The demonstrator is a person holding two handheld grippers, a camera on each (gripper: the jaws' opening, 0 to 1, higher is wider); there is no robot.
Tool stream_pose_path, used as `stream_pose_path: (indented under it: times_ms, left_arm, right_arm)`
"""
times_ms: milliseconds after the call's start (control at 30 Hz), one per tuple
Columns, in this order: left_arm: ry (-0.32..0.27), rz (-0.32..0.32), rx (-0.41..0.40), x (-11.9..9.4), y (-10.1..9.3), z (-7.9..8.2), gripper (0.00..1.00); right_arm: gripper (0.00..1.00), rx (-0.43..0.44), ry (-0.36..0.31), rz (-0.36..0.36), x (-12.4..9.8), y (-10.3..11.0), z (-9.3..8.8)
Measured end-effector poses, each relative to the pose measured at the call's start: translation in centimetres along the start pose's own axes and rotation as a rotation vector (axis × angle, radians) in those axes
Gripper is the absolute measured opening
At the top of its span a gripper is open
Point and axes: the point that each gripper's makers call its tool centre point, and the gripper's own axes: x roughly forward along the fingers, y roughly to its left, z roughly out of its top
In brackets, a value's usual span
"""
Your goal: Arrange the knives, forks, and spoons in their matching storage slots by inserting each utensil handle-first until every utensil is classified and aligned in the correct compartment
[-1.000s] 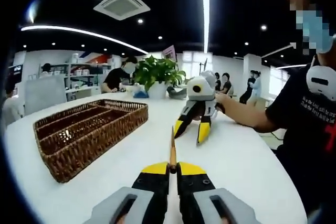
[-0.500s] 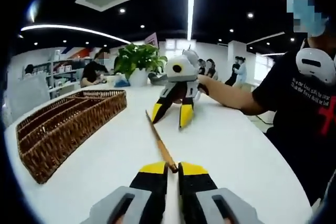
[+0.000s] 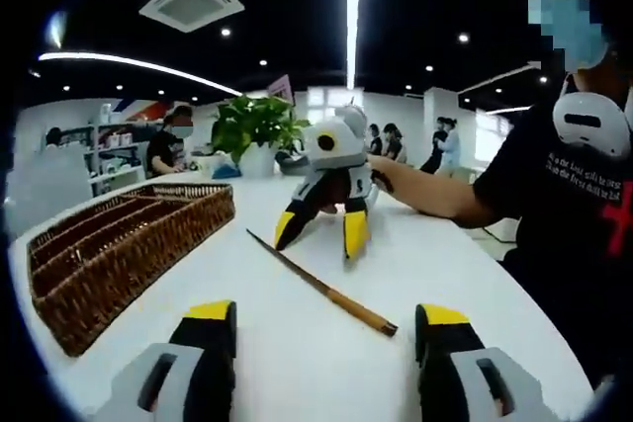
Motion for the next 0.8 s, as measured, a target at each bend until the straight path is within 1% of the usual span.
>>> stream_pose_path:
  times_ms: [33, 67, 167, 200, 267, 300, 333, 367, 400, 467, 500, 533, 567, 633, 667, 700, 733, 800]
  left_arm:
    - [-0.009, 0.011, 0.009, -0.2, 0.3, 0.2, 1.00]
    - [-0.007, 0.049, 0.012, -0.5, 1.0, 0.2, 1.00]
    - [-0.024, 0.106, -0.001, -1.3, 2.2, 0.7, 1.00]
    - [-0.028, 0.123, -0.010, -1.6, 2.6, 0.8, 1.00]
    - [-0.026, 0.151, -0.018, -2.3, 3.2, 0.9, 1.00]
    - [-0.017, 0.187, -0.009, -2.9, 3.9, 0.8, 1.00]
    - [-0.010, 0.229, -0.001, -3.7, 4.7, 0.8, 1.00]
    - [-0.012, 0.259, -0.001, -4.2, 5.3, 0.9, 1.00]
    - [-0.029, 0.298, -0.011, -5.1, 6.0, 1.2, 1.00]
    - [-0.048, 0.358, -0.035, -6.5, 7.2, 1.7, 1.00]
    - [-0.043, 0.419, -0.034, -7.7, 8.2, 1.7, 1.00]
    - [-0.030, 0.453, -0.021, -8.5, 8.7, 1.7, 1.00]
    - [-0.001, 0.499, 0.008, -9.8, 9.3, 1.4, 1.00]
    - [0.007, 0.558, -0.009, -11.6, 10.1, 1.1, 1.00]
    - [0.006, 0.579, -0.027, -12.3, 10.4, 0.9, 1.00]
    - [-0.011, 0.589, -0.046, -13.2, 10.6, 1.0, 1.00]
    - [-0.018, 0.613, -0.050, -14.1, 11.0, 1.0, 1.00]
    - [-0.038, 0.633, -0.055, -15.2, 11.2, 1.3, 1.00]
  right_arm:
    - [0.62, -0.001, -0.003, -0.005, 0.3, 0.1, 0.1]
    - [0.65, -0.001, -0.003, -0.012, 0.6, 0.1, 0.2]
    - [0.70, 0.001, -0.012, -0.028, 1.3, 0.1, 0.6]
    - [0.73, 0.005, -0.016, -0.036, 1.6, 0.0, 0.8]
    - [0.79, 0.027, -0.035, -0.078, 2.3, -0.4, 1.3]
    - [0.87, 0.066, -0.055, -0.115, 2.4, -0.9, 1.8]
    - [0.97, 0.101, -0.068, -0.113, 2.6, -0.8, 2.1]
    - [0.99, 0.132, -0.092, -0.101, 2.8, -0.5, 2.6]
    - [0.99, 0.143, -0.089, -0.114, 2.8, -0.7, 2.6]
    - [0.99, 0.096, -0.065, -0.136, 3.1, -0.8, 2.4]
    - [0.99, 0.060, -0.048, -0.143, 3.2, -0.6, 2.1]
    - [0.99, 0.054, -0.043, -0.148, 3.4, -0.4, 2.0]
    - [0.99, 0.047, -0.040, -0.148, 3.5, -0.3, 2.0]
    - [0.99, 0.030, -0.030, -0.154, 3.8, -0.2, 1.9]
    - [0.99, 0.006, -0.016, -0.158, 3.8, -0.2, 1.7]
    - [0.99, -0.018, -0.007, -0.160, 4.0, -0.1, 1.6]
    - [0.99, -0.032, -0.003, -0.163, 4.1, 0.0, 1.5]
    - [0.99, -0.060, -0.006, -0.174, 4.1, -0.3, 1.6]
